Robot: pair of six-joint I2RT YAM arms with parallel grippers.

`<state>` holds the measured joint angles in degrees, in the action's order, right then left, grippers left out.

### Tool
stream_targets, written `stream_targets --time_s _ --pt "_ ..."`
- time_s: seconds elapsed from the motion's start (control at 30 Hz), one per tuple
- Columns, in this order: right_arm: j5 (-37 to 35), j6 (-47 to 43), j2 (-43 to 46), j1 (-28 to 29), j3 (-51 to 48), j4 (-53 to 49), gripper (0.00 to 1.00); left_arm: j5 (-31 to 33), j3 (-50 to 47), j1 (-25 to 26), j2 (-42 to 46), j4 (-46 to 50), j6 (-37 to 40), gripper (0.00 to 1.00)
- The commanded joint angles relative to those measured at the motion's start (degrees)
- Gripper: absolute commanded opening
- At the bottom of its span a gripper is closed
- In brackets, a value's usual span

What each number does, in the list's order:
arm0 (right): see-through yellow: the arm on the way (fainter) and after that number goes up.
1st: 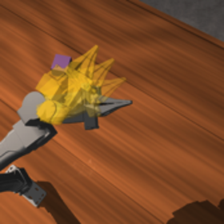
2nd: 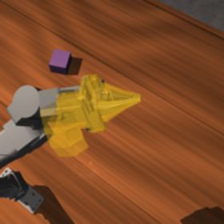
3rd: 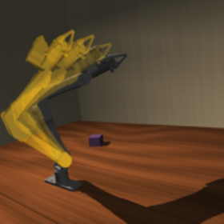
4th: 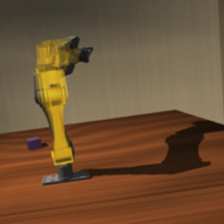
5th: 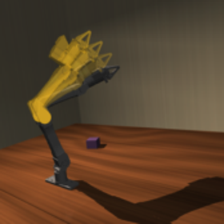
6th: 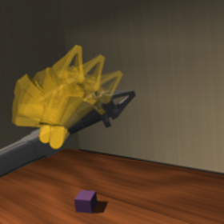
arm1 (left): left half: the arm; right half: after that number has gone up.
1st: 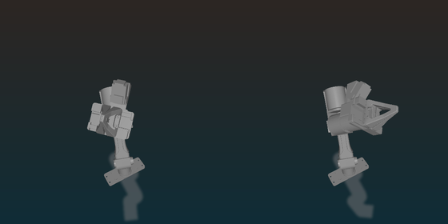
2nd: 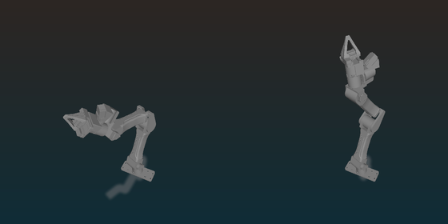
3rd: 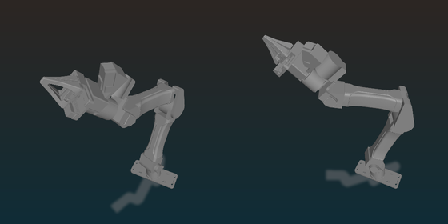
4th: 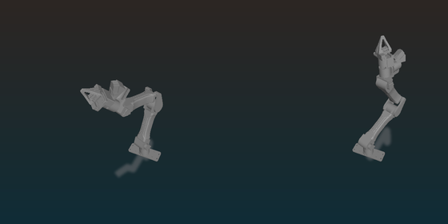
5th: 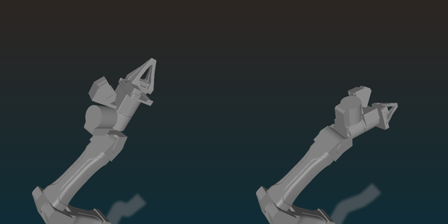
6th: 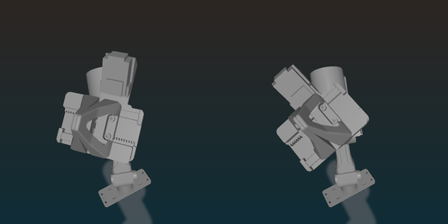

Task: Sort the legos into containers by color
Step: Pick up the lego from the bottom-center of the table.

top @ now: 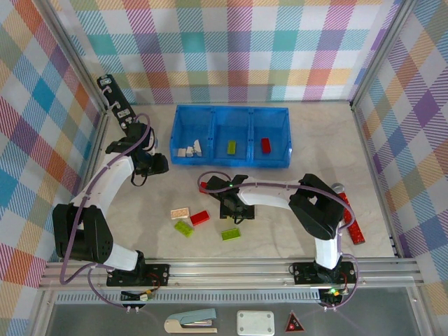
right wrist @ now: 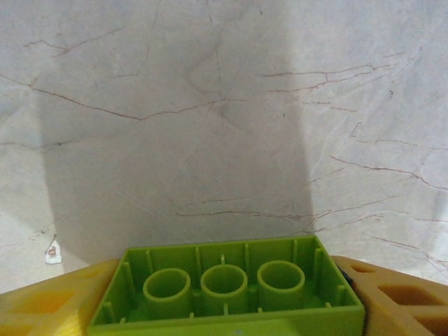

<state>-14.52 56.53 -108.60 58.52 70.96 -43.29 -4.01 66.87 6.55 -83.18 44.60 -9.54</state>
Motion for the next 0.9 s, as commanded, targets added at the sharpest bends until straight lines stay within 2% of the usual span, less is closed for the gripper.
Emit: stream_targets --time_s 0.0,0.5,0.87 --pt "-0.77 -0.17 -1.35 0.31 0.87 -0.20 0.71 -0.51 -0.87 -0.57 -0.19 -0.21 0.66 0.41" --pt "-1.37 -0.34 0.80 0.32 0.49 -0.21 0.61 -0.34 -0.87 -0.57 -0.76 -0.17 0.67 0.41" --pt "-2.09 -3.52 2.17 0.24 4.36 -2.79 0.60 -0.16 -0.96 -0.65 -0.76 -0.21 0.66 0.41"
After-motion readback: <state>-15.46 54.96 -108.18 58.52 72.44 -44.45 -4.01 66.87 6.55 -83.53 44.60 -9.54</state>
